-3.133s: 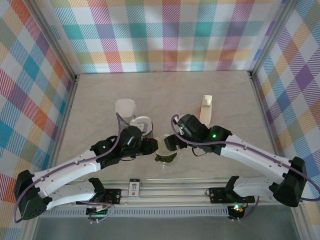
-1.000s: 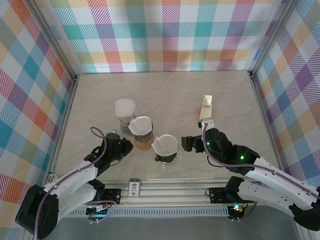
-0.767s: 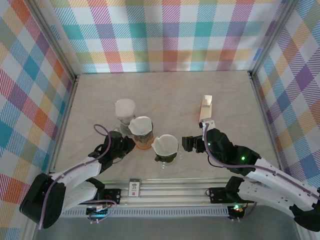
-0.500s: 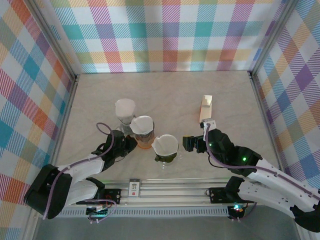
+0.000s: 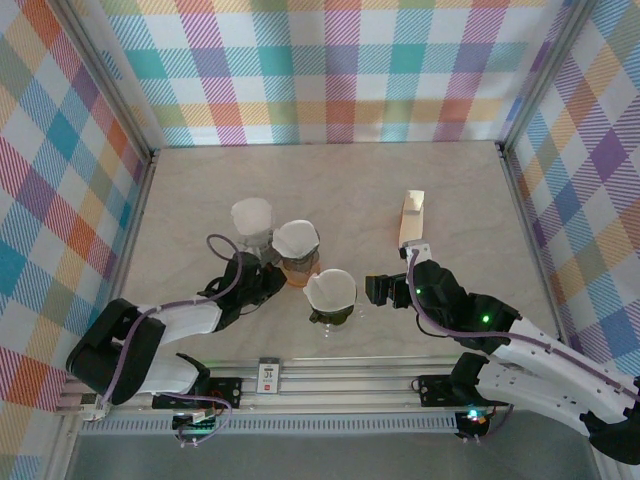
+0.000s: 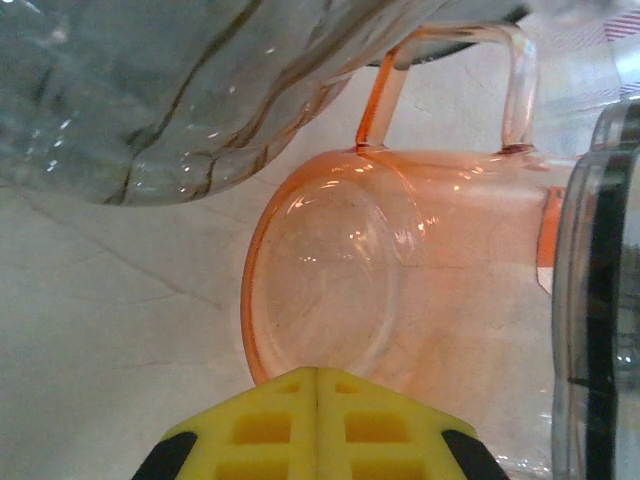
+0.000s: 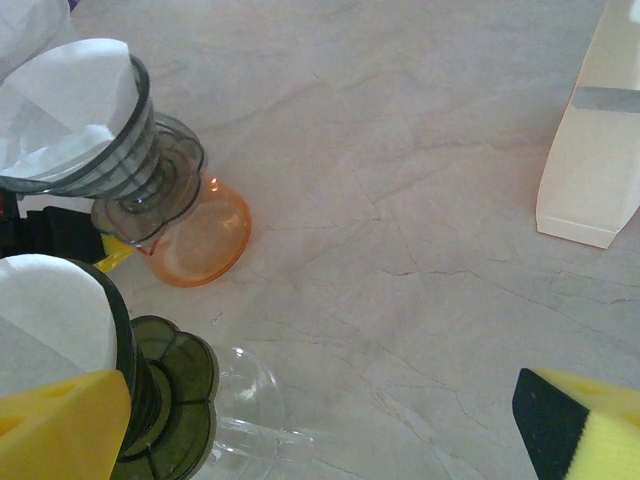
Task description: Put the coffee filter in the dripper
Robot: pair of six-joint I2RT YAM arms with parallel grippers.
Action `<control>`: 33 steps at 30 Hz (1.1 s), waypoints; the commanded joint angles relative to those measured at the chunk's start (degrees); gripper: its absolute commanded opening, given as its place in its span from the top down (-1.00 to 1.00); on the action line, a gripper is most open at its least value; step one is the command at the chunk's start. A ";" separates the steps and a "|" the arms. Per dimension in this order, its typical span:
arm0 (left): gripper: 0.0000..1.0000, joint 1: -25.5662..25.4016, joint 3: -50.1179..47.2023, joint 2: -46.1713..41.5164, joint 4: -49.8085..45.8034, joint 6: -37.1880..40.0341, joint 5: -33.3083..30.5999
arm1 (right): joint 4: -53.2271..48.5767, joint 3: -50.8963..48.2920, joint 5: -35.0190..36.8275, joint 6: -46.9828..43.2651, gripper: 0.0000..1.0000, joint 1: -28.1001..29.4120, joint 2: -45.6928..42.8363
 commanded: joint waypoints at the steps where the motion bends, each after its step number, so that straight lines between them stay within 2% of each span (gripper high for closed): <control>1: 1.00 -1.00 1.62 1.19 3.38 -0.61 -0.10 | 1.08 -0.70 -0.12 0.87 -0.98 -0.37 -0.40; 6: 1.00 -2.01 0.60 -2.89 -1.18 -0.55 -1.74 | 0.85 -1.03 -0.06 0.95 -0.98 -0.36 -0.97; 11: 1.00 -2.28 -2.12 -13.78 -11.43 -1.33 -3.79 | 1.65 -1.01 0.07 0.61 -0.98 -0.36 -0.60; 16: 0.48 -2.12 -2.36 -30.13 -29.04 -1.19 -8.23 | 2.81 -1.13 -0.30 0.44 -0.98 -0.34 0.61; 20: 0.47 0.81 -1.74 -39.56 -41.40 0.41 -10.44 | 4.02 -1.42 -1.04 0.52 -0.98 -0.45 1.83; 23: 0.49 7.33 -1.82 -39.36 -43.51 2.32 -6.66 | 4.92 -1.61 -1.69 0.51 -0.98 -0.46 2.30; 27: 0.53 18.13 -2.10 -34.27 -37.66 3.77 1.06 | 5.00 -1.49 -2.32 0.16 -0.98 -0.45 2.22; 30: 0.54 22.39 -1.01 -29.55 -32.26 3.99 3.26 | 4.52 -1.60 -2.30 0.01 -0.98 -0.46 1.67; 33: 0.64 23.76 0.46 -23.79 -26.61 4.24 4.21 | 4.19 -2.10 -2.06 -0.06 -0.98 -0.47 0.68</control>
